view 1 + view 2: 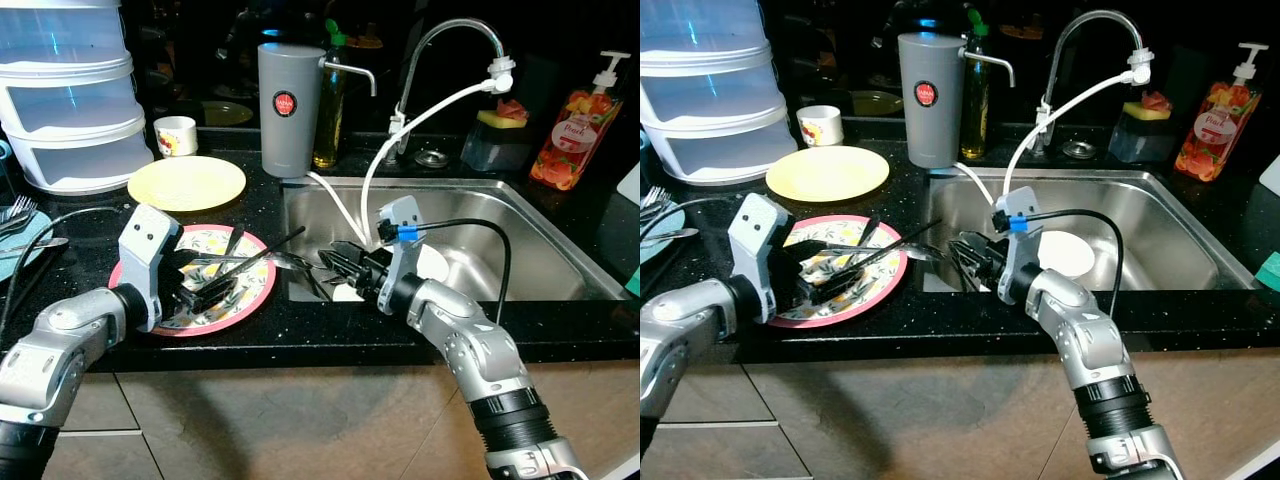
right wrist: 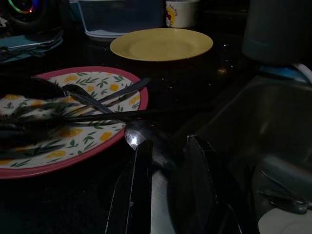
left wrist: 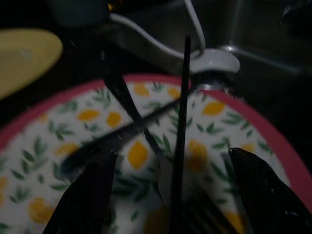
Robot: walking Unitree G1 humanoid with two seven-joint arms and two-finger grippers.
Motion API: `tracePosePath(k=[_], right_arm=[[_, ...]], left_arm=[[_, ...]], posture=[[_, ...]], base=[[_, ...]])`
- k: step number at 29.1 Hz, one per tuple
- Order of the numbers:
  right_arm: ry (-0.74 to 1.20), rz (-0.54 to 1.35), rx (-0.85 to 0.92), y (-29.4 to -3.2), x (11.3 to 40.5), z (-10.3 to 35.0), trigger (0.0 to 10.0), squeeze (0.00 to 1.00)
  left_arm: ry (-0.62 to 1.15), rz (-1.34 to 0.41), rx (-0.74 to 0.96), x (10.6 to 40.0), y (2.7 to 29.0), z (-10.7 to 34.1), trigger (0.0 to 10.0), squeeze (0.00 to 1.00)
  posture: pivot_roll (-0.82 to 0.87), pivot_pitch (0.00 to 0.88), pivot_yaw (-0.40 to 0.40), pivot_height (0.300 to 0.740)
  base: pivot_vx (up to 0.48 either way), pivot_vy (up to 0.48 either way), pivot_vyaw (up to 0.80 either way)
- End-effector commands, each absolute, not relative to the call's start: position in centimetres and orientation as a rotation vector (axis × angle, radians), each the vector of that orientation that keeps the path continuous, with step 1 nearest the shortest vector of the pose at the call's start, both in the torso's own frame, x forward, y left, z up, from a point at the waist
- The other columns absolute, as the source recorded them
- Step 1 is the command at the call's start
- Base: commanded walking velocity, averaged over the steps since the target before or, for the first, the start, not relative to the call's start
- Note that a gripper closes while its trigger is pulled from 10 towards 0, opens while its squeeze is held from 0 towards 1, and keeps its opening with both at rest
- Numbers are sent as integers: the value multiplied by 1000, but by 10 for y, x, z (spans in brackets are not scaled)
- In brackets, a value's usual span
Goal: Kitchen organization
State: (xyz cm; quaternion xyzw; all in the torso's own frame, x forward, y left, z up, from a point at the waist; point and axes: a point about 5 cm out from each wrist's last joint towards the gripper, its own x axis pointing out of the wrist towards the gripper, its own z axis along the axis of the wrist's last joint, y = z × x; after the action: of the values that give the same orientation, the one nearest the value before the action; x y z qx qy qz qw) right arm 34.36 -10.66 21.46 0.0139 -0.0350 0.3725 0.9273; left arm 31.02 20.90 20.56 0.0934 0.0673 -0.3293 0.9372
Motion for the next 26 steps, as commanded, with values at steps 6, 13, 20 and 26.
tracePosePath(k=[6, 13, 20, 26], right_arm=[[-51, 798, 10, -102, 342, 210, 10000, 0], [-42, 811, 11, -101, 341, 210, 10000, 0], [-40, 803, 16, -102, 341, 209, 10000, 0], [-45, 780, 11, -105, 343, 209, 10000, 0]], left_arm=[[228, -738, 228, 317, 207, 193, 0, 0], [238, -742, 264, 324, 208, 193, 0, 0], [170, -657, 298, 337, 215, 205, 0, 0], [146, -633, 291, 340, 219, 207, 0, 0]], posture=[[36, 0, -27, 740], [36, 0, -26, 740], [35, 0, -25, 740], [34, 0, -23, 740]], base=[[0, 0, 0], [0, 0, 0], [0, 0, 0], [0, 0, 0]])
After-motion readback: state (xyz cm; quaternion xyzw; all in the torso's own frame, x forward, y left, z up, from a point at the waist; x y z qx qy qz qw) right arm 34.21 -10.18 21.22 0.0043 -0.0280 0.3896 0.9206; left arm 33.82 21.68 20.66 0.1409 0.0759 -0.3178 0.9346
